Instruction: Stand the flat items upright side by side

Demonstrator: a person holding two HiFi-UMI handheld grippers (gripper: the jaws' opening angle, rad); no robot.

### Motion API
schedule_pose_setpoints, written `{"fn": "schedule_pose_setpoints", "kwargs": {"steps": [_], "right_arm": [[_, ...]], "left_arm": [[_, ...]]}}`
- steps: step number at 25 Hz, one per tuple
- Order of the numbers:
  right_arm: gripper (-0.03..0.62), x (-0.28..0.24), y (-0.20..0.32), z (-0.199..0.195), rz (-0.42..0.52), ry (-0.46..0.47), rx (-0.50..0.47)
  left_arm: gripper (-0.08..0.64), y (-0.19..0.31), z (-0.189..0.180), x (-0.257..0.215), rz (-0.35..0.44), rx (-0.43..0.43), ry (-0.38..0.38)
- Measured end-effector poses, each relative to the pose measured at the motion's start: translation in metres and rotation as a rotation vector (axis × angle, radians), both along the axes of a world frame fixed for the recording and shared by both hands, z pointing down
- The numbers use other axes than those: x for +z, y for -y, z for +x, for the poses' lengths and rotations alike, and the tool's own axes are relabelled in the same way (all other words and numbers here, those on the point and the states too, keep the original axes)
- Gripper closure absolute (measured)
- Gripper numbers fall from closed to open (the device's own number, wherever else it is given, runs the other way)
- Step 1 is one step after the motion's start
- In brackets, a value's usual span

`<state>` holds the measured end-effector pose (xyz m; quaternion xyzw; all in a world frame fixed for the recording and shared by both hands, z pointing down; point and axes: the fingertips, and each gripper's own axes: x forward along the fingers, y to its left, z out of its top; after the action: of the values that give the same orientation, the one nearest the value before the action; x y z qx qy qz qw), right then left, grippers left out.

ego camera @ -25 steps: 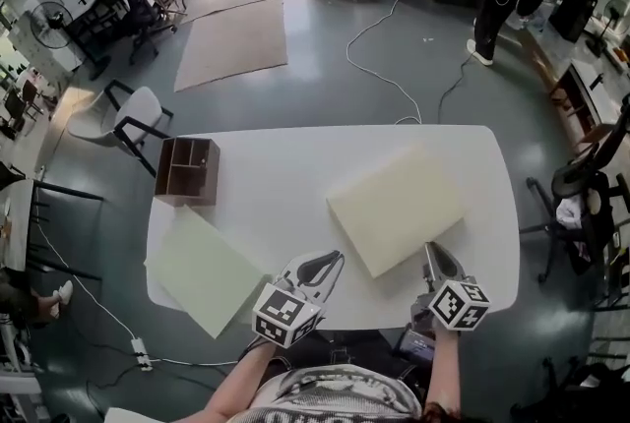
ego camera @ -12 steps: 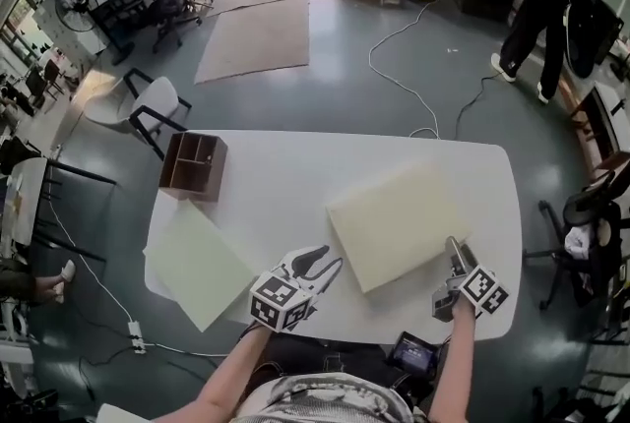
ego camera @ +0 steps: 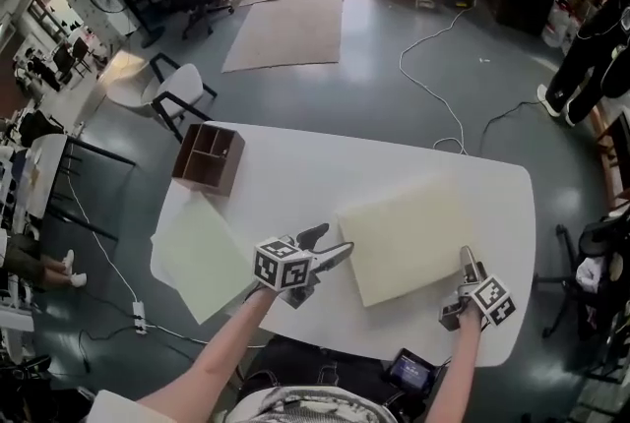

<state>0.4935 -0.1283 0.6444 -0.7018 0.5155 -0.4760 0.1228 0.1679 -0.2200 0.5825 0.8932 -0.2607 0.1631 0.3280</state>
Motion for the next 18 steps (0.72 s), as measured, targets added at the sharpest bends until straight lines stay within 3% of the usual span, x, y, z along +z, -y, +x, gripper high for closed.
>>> {"fn": "schedule_pose_setpoints", "kwargs": {"steps": [8,14,18], "right_arm": [[0.196,0.015,0.007,0.003,-0.025,0.018,0.007],[0.192,0.018,0.012,0.002,0.005,0.047,-0.011],[0.183,0.017,0.014,0.004,0.020,0.071,0.004]], "left_arm": [[0.196,0.033,0.003,0.049,-0.108,0.047,0.088],[0.181,0.047,0.006,0.073,-0.226,-0.006,0.022],[0.183,0.044,0.015,0.079,-0.246,0.045,0.021]]}}
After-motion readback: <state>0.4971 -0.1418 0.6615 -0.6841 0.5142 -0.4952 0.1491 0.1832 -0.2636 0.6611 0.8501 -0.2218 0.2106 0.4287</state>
